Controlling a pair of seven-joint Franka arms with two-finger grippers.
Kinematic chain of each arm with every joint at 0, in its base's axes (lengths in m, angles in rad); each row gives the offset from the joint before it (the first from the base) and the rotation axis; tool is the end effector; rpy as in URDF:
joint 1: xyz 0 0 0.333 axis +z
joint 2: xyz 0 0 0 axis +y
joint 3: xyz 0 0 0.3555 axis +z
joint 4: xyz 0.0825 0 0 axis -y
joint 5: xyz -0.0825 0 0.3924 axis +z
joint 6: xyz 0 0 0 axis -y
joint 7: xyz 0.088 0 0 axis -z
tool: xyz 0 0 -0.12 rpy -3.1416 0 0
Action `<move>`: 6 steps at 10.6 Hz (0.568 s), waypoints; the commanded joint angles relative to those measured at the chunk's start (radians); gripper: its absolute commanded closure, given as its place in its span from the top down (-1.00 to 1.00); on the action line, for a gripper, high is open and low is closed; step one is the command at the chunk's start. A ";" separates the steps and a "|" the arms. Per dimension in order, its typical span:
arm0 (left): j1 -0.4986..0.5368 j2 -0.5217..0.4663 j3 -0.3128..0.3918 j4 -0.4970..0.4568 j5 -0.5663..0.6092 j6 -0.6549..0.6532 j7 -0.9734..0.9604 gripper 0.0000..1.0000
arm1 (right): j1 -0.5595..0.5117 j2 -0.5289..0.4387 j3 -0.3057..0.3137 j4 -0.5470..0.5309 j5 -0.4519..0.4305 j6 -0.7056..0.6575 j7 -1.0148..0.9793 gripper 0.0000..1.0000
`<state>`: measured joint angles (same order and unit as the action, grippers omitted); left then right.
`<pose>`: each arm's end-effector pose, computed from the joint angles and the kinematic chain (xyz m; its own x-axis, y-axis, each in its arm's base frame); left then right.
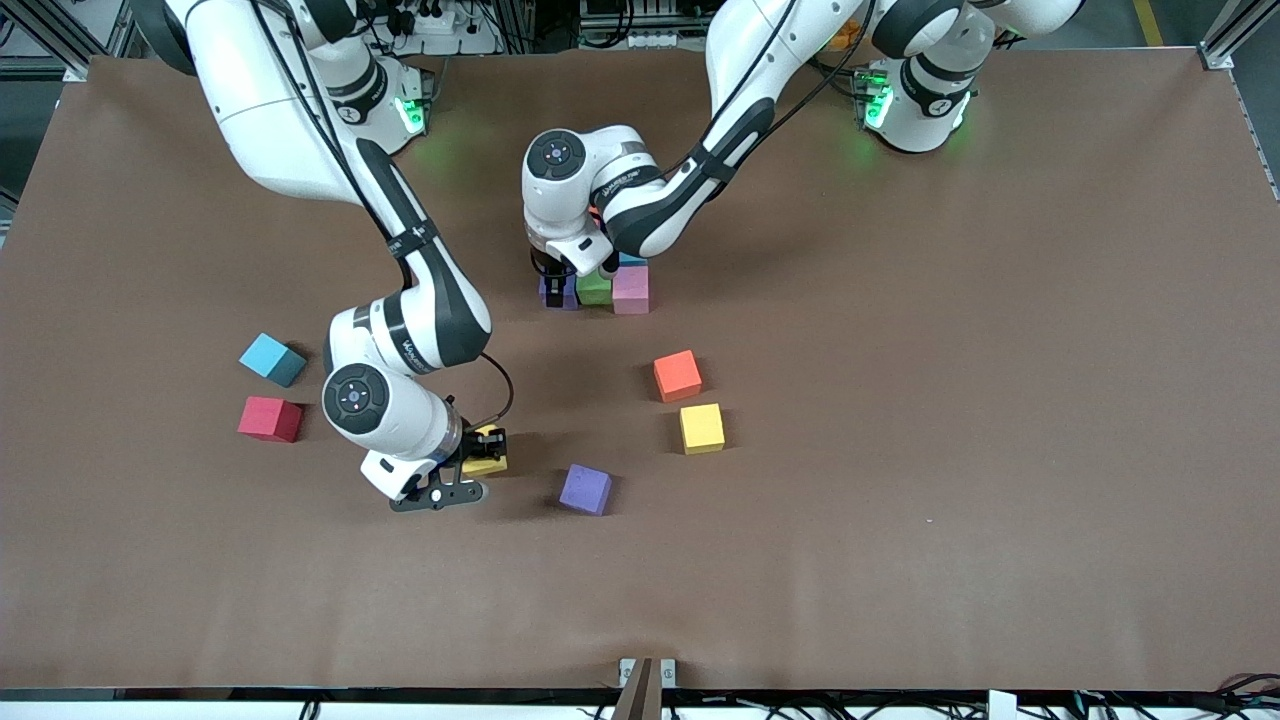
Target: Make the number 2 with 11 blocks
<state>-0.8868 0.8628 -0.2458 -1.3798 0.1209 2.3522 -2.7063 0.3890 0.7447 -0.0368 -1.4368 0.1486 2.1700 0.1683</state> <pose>0.3764 -0.6887 0.2255 -0.0208 0.9870 -0.1592 0.9995 0.0171 -0.0248 0.7063 0.2733 0.2606 0.9935 0.1101 -0.0302 0.1069 -0.9899 -0.0929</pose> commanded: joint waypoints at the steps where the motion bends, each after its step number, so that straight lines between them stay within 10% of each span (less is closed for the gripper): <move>1: 0.008 -0.054 -0.015 -0.011 0.017 -0.060 -0.014 0.59 | 0.007 -0.056 0.008 -0.072 -0.011 -0.004 0.048 -1.00; 6: 0.315 -0.221 -0.301 -0.112 0.017 -0.241 0.190 0.59 | -0.024 -0.272 0.009 -0.277 -0.007 -0.063 -0.022 -1.00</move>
<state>-0.6836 0.7363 -0.4633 -1.3849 0.1214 2.1437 -2.5765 0.3807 0.5707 -0.0369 -1.6240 0.1486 2.1420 0.1690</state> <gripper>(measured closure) 0.203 0.502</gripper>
